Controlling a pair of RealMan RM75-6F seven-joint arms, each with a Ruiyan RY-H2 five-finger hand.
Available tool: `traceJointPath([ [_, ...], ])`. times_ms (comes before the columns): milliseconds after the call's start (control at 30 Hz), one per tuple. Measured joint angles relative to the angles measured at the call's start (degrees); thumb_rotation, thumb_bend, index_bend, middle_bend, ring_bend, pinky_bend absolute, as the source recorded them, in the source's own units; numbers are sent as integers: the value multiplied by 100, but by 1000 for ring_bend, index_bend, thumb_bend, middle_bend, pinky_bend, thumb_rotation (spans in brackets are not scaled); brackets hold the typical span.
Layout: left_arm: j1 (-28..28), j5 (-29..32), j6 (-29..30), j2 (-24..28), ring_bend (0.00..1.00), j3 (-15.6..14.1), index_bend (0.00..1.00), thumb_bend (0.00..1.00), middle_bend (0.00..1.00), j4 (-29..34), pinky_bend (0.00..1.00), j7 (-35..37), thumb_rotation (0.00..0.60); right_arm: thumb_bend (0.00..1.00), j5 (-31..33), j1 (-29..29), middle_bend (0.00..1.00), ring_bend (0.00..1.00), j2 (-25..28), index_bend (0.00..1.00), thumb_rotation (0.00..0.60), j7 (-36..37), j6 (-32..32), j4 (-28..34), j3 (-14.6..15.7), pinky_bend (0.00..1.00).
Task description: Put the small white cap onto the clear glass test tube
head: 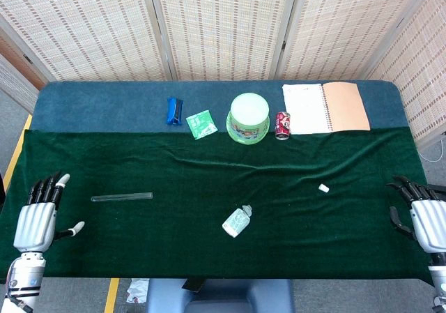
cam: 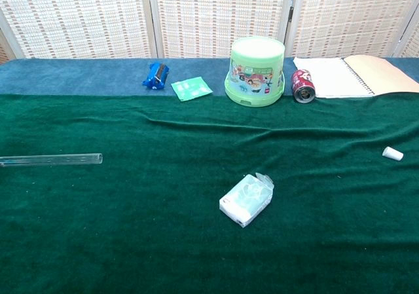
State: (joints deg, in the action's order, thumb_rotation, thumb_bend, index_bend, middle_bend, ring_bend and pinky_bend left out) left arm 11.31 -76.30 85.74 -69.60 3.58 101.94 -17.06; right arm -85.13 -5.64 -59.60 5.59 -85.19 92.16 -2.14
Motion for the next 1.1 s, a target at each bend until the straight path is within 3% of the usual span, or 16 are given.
traceJointPath([
  [300, -66, 39, -46, 7, 59, 34, 107, 102, 66, -1, 0, -5, 600, 578, -17, -60, 222, 253, -11, 267, 600, -96, 139, 43, -45, 222],
  [433, -78, 51, -73, 14, 59, 53, 108, 102, 66, 5, 0, -7, 600, 579, 20, -141, 274, 360, 2, 268, 600, -185, 294, 82, -82, 243],
  [500, -82, 44, -88, 14, 59, 59, 108, 102, 66, 12, 0, -11, 600, 578, 73, -214, 334, 459, 15, 266, 600, -296, 445, 119, -105, 318],
  [633, -100, 50, -117, 12, 59, 59, 109, 102, 66, 15, 0, -3, 600, 579, 262, -427, 502, 759, 16, 265, 600, -581, 877, 183, -168, 639],
  [800, -128, 105, -153, 16, 59, 70, 109, 102, 66, -2, 0, 3, 600, 579, 656, -834, 731, 979, -77, 265, 600, -804, 1731, 144, -263, 830],
  [933, -140, 143, -187, 17, 59, 78, 110, 102, 66, -8, 0, -12, 600, 605, 1023, -1236, 809, 1000, -303, 265, 600, -969, 2511, -96, -327, 922],
  [1100, -141, 203, -259, 16, 59, 88, 110, 102, 66, -15, 0, -32, 600, 677, 1477, -1744, 833, 1000, -841, 265, 600, -1078, 3426, -774, -380, 955],
])
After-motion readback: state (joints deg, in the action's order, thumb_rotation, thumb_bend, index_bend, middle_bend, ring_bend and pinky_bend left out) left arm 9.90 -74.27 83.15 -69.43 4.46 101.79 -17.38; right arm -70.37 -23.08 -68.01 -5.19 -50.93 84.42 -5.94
